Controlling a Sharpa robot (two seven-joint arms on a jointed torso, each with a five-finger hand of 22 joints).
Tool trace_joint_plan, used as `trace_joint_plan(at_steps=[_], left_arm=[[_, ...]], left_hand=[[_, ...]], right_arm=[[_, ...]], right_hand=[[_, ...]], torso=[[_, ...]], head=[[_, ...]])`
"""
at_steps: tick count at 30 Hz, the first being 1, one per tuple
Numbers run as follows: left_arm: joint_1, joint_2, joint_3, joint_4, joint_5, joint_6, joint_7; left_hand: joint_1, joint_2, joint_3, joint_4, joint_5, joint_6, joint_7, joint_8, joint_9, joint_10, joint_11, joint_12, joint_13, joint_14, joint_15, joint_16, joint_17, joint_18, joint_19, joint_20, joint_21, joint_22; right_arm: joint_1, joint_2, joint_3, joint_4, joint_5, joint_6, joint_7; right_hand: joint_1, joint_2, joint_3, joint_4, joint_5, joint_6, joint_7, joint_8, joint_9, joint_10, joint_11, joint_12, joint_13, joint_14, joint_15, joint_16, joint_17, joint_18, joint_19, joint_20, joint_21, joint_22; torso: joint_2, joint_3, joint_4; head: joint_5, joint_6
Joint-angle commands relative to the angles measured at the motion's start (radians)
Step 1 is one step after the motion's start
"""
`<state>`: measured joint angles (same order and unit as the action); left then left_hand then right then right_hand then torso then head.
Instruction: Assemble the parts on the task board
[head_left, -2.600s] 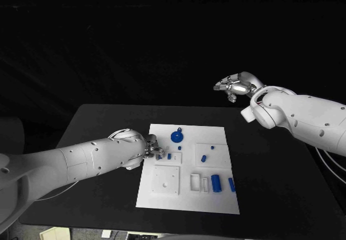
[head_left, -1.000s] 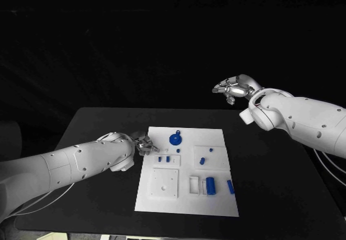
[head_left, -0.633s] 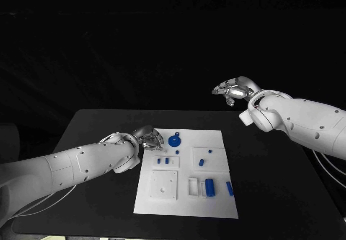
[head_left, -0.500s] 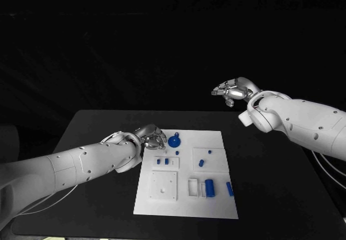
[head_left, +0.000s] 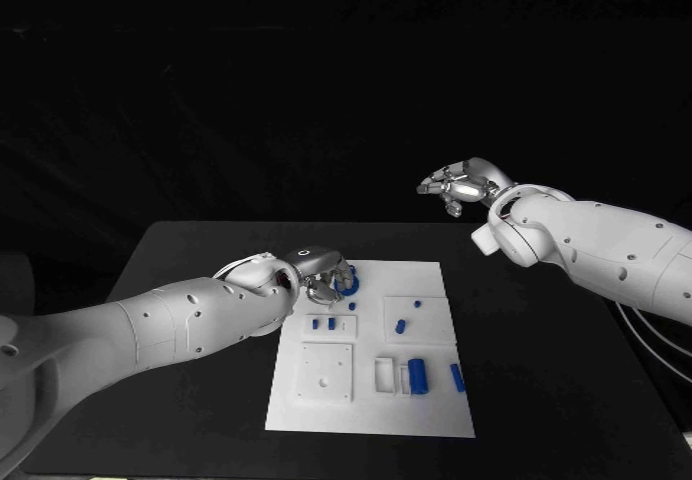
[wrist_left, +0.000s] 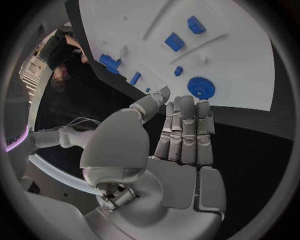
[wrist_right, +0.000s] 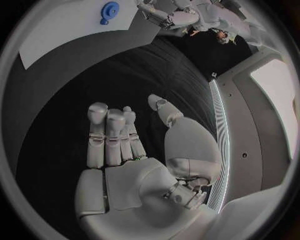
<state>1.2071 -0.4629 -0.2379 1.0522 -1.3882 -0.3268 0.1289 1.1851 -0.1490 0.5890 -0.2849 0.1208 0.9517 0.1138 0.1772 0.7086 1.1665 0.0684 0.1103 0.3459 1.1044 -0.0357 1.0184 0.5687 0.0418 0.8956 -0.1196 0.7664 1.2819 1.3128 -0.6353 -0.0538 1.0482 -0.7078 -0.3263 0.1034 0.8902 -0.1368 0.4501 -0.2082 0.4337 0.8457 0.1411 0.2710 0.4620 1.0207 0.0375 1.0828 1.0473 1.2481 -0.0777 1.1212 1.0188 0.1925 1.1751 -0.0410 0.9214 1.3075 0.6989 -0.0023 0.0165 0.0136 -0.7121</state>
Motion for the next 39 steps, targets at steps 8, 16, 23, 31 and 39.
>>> trace_joint_plan(at_steps=[8, 16, 23, 31, 39], left_arm=[[0.002, 0.057, 0.001, -0.043, -0.152, 0.110, -0.050], [-0.002, 0.093, 0.001, -0.083, -0.149, 0.117, -0.063], [-0.014, 0.120, 0.001, -0.127, -0.148, 0.126, -0.054], [-0.031, 0.137, 0.001, -0.169, -0.148, 0.109, -0.046], [-0.041, 0.147, 0.001, -0.186, -0.139, 0.103, -0.038]], left_hand=[[-0.026, -0.036, 0.000, 0.034, -0.019, -0.056, 0.001, -0.041, -0.038, -0.078, 0.020, -0.048, -0.063, 0.020, 0.013, -0.007, 0.001, 0.027, 0.027, -0.004, -0.012, 0.006], [-0.018, -0.054, 0.008, 0.062, -0.021, -0.091, -0.004, -0.056, -0.066, -0.166, 0.018, -0.046, -0.128, 0.060, 0.010, 0.012, 0.011, 0.044, 0.067, -0.006, 0.003, 0.019], [-0.010, -0.044, 0.006, 0.067, -0.017, -0.082, -0.003, -0.047, -0.073, -0.154, 0.015, -0.040, -0.147, 0.078, 0.006, 0.024, 0.018, 0.052, 0.085, -0.009, 0.017, 0.032], [-0.006, -0.024, -0.001, 0.060, -0.017, -0.063, 0.000, -0.033, -0.081, -0.120, 0.011, -0.033, -0.160, 0.083, 0.003, 0.036, 0.026, 0.055, 0.089, -0.011, 0.027, 0.044], [-0.006, -0.014, -0.007, 0.052, -0.016, -0.052, 0.002, -0.024, -0.088, -0.086, 0.009, -0.023, -0.167, 0.085, 0.001, 0.047, 0.032, 0.056, 0.091, -0.013, 0.034, 0.047]], right_arm=[[0.000, 0.010, 0.000, -0.002, -0.002, 0.020, 0.007], [0.000, 0.012, 0.000, 0.002, -0.002, 0.019, 0.006], [0.000, 0.014, 0.000, 0.004, -0.003, 0.019, 0.006], [0.000, 0.016, 0.001, 0.009, -0.003, 0.017, 0.007], [0.000, 0.016, 0.001, 0.011, -0.003, 0.017, 0.007]], right_hand=[[-0.005, 0.002, 0.004, -0.003, 0.006, 0.003, 0.008, -0.006, -0.001, -0.006, -0.002, 0.005, -0.001, 0.001, 0.003, -0.002, -0.002, 0.069, 0.002, -0.007, -0.006, 0.009], [-0.005, 0.003, 0.004, -0.003, 0.006, 0.003, 0.008, -0.006, -0.001, -0.006, -0.002, 0.005, -0.002, 0.001, 0.003, -0.001, -0.002, 0.069, 0.002, -0.007, -0.006, 0.009], [-0.005, 0.003, 0.004, -0.002, 0.005, 0.003, 0.008, -0.006, -0.001, -0.006, -0.002, 0.005, -0.002, 0.001, 0.003, -0.001, -0.002, 0.069, 0.003, -0.007, -0.006, 0.009], [-0.005, 0.003, 0.004, -0.002, 0.005, 0.003, 0.008, -0.006, -0.001, -0.006, -0.002, 0.005, -0.002, 0.002, 0.003, -0.001, -0.002, 0.069, 0.003, -0.007, -0.006, 0.009], [-0.005, 0.003, 0.004, -0.002, 0.006, 0.003, 0.008, -0.006, -0.001, -0.006, -0.002, 0.005, -0.002, 0.001, 0.003, -0.001, -0.002, 0.069, 0.003, -0.007, -0.007, 0.009]], torso=[[0.002, 0.0006, -0.0003], [0.002, 0.0006, -0.0026], [0.004, -0.0004, -0.0068], [0.012, -0.0010, -0.0149], [0.018, -0.0020, -0.0166]], head=[[0.001, 0.000], [0.001, -0.002], [0.004, -0.006], [0.008, -0.005], [0.008, -0.006]])
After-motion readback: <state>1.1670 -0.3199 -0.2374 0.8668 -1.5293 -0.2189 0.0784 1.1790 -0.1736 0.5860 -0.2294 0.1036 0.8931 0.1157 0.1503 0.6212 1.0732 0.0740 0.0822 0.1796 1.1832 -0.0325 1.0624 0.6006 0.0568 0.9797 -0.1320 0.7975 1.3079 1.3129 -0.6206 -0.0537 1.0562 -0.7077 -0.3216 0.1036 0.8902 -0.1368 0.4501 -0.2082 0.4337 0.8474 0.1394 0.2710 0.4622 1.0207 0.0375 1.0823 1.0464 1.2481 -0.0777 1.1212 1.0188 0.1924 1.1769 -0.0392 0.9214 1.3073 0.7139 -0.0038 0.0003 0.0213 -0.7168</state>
